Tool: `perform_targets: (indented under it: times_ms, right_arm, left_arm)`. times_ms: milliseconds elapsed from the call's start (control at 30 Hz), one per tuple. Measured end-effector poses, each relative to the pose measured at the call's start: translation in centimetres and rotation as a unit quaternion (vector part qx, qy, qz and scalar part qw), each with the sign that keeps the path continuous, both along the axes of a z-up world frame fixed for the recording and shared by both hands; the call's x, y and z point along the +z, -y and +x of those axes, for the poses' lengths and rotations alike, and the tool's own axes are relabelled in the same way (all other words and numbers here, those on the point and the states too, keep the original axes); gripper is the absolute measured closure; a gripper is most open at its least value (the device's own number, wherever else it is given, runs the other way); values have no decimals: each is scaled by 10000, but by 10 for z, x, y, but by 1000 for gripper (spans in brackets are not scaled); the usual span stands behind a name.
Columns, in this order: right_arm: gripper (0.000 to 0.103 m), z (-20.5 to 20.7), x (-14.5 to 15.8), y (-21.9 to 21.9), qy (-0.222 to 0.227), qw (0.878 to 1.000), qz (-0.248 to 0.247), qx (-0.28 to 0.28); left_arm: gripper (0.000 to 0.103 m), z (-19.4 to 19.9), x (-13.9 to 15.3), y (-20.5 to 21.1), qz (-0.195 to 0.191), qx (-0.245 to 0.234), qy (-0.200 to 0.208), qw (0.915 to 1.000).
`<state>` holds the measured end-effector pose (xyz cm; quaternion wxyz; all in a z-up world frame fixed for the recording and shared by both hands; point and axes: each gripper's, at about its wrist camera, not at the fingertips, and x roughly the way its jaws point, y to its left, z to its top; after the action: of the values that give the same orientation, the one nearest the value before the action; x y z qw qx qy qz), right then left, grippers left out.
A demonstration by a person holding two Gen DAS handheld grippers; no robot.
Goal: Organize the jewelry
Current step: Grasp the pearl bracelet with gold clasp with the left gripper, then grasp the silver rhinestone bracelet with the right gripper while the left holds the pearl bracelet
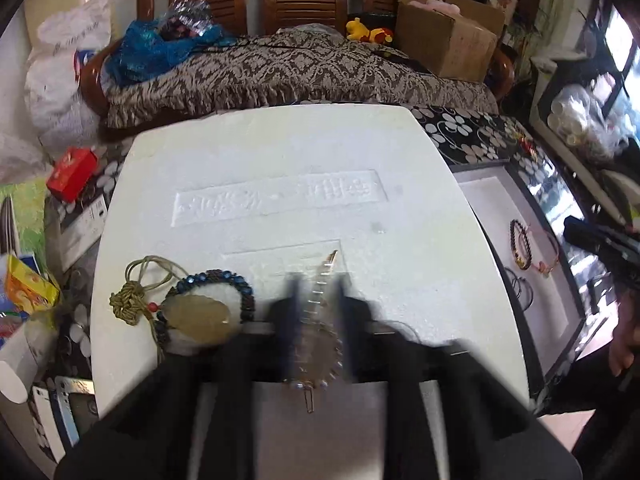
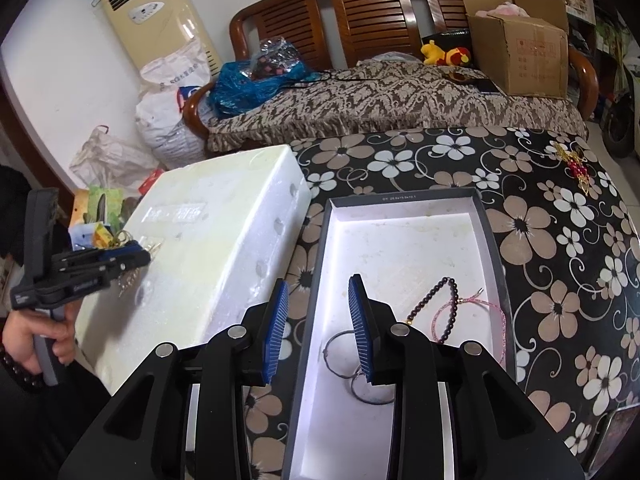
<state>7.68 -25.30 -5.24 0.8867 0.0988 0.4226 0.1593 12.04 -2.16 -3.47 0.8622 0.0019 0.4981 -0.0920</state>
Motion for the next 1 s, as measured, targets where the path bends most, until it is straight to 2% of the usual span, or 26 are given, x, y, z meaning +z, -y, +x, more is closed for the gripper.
perform_targets:
  times_ms: [100,333,700,1000]
  right_arm:
    - [70,0,2,-5,29,10000,1,57]
    - [70,-4,8,-38,142,9985,-92,521]
    - [70,-4,3,-125,-78,9911,11,1326]
    - [70,8,-5,-193,-322,9880,137,1504]
  left_arm:
    - [98,-2,3,-6,-154,86,51,9998]
    - [98,-14,33,-20,-724,129,506,9960]
    - [98,-38,63,-71,-899,581,925,9899]
    - [98,-51,61,-96,-983,723,1096,9865]
